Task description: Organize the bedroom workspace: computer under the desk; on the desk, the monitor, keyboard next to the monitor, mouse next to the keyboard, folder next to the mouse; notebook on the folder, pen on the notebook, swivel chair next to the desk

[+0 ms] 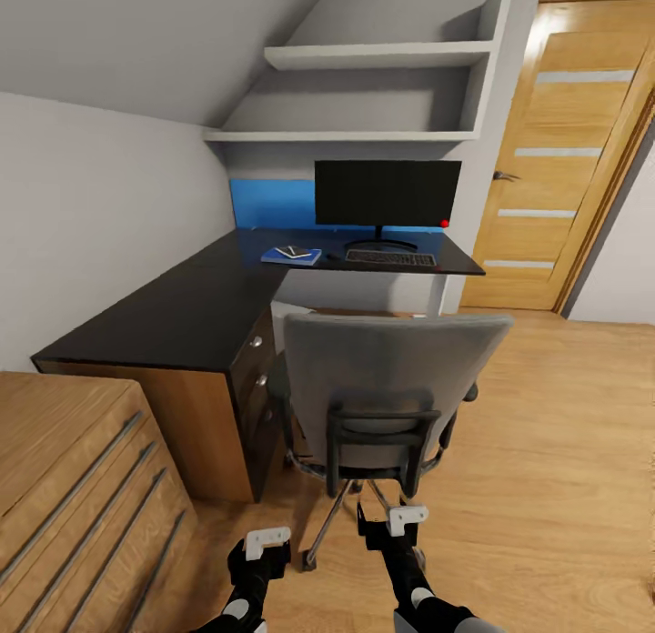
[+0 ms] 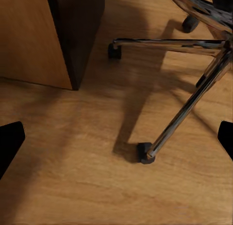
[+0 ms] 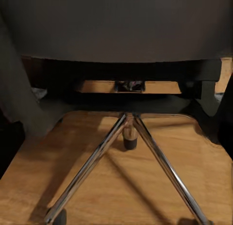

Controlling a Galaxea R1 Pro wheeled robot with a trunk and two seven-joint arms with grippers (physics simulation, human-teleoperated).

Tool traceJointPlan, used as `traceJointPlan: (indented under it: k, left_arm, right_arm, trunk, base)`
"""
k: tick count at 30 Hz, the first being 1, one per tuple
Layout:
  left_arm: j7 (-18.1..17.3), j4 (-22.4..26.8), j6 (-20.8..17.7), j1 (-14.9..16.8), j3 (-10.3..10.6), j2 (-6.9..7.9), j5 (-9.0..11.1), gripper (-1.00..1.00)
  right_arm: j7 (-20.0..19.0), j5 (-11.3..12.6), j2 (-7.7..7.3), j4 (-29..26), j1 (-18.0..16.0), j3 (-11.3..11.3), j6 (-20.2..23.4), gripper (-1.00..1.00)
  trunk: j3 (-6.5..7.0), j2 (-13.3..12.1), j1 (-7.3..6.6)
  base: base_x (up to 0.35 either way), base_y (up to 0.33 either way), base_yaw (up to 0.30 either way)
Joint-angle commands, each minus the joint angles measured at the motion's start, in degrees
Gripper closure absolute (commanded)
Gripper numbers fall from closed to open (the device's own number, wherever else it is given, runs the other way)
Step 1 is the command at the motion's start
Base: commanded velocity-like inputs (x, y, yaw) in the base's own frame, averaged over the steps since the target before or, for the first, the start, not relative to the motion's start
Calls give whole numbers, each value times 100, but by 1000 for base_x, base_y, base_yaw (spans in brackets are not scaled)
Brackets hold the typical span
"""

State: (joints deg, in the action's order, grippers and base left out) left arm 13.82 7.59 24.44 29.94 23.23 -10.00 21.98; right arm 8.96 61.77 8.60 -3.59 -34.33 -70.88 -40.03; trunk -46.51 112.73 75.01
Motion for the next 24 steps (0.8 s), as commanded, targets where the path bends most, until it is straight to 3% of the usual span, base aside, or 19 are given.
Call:
traceJointPlan:
  k: [1, 8, 24]
  left_arm:
    - [33, -3, 17, 3, 50, 0, 35, -100]
    - [33, -3, 17, 3, 50, 0, 35, -100]
    - [33, -3, 17, 3, 50, 0, 35, -100]
  right_arm:
    - [53, 2, 1, -1, -4, -48, -5, -100]
    - [53, 2, 6, -1, -4, -48, -5, -100]
    - [53, 2, 1, -1, -4, -47, -5, -100]
  trunk:
    - [0, 2, -3]
    - [11, 2, -3]
    - [12, 2, -3]
  base:
    - [-245, 231, -150]
    - [-139, 103, -48]
    - [-9, 5, -2]
